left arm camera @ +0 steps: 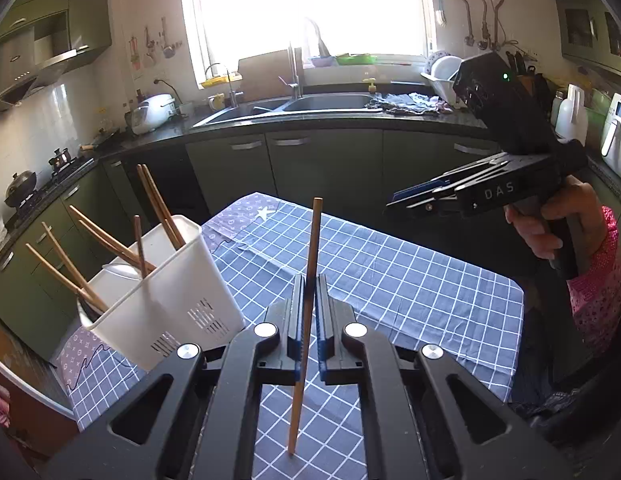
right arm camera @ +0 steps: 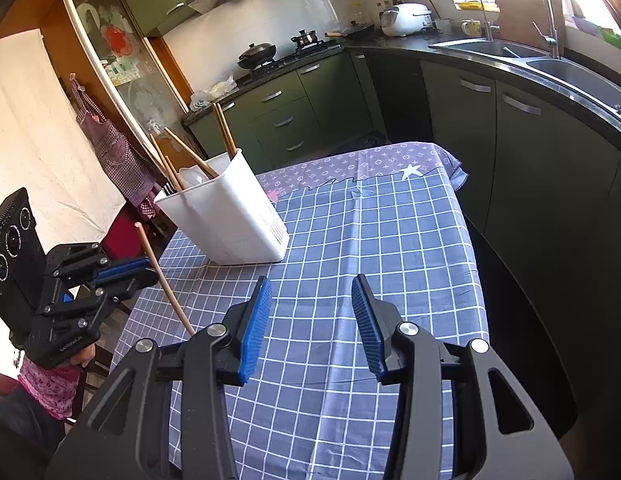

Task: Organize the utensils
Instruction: 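Lift the chopstick upright in the left gripper and carry it to the holder, then insert the chopstick into the white holder and open the left gripper, then close the right gripper on the wooden chopstick lying beside the holder, then lift the chopstick in the right gripper and lower it into the holder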

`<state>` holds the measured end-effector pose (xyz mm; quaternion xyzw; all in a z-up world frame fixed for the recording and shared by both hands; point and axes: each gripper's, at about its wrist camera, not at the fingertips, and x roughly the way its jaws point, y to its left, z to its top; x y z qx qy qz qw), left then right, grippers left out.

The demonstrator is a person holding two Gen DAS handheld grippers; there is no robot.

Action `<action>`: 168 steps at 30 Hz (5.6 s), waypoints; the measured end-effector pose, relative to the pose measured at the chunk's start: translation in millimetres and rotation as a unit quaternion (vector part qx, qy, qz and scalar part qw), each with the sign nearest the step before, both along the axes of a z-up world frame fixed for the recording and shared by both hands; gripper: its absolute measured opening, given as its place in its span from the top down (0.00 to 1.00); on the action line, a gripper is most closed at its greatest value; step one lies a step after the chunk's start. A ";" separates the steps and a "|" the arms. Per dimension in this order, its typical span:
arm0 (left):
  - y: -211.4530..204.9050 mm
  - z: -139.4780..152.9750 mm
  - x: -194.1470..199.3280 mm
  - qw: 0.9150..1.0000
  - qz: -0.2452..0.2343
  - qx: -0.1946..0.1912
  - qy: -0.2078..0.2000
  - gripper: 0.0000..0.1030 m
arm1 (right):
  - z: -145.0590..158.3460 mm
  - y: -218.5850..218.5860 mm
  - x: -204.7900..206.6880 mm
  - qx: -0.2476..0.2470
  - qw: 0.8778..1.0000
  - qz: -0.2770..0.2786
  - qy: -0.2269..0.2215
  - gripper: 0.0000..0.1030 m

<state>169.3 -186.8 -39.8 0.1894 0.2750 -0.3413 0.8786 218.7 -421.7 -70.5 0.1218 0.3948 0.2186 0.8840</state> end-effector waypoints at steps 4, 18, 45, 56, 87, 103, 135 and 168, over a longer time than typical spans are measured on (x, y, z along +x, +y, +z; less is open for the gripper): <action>11.4 11.9 -10.4 1.000 0.009 -0.015 -0.010 0.95 | 1.5 7.9 -2.6 -0.002 1.000 0.009 -0.001 0.59; 27.7 43.4 -16.6 0.997 0.016 -0.069 -0.018 0.96 | -3.8 4.7 1.8 0.002 1.000 0.013 0.007 0.59; 63.5 164.1 1.7 0.990 0.079 -0.091 -0.079 0.96 | -18.9 5.4 14.3 0.011 0.999 0.018 0.025 0.59; 66.3 192.8 27.8 0.985 0.115 -0.082 -0.097 0.96 | -23.2 5.0 16.7 0.012 0.999 0.019 0.032 0.59; 205.9 128.9 -63.2 0.944 0.270 -0.175 -0.076 0.45 | -30.8 377.1 -3.3 -0.288 0.742 0.597 -0.100 0.50; 250.2 113.1 -97.4 0.937 0.295 -0.172 -0.078 0.41 | -114.0 482.6 47.2 -0.395 0.651 0.648 -0.016 0.79; 225.8 107.9 -94.8 0.945 0.270 -0.178 -0.055 0.36 | 35.6 245.6 5.5 -0.069 0.908 0.382 -0.161 0.94; 186.1 79.3 -72.1 0.958 0.237 -0.161 -0.014 0.33 | 175.4 121.3 120.3 -0.018 0.964 0.129 -0.229 0.94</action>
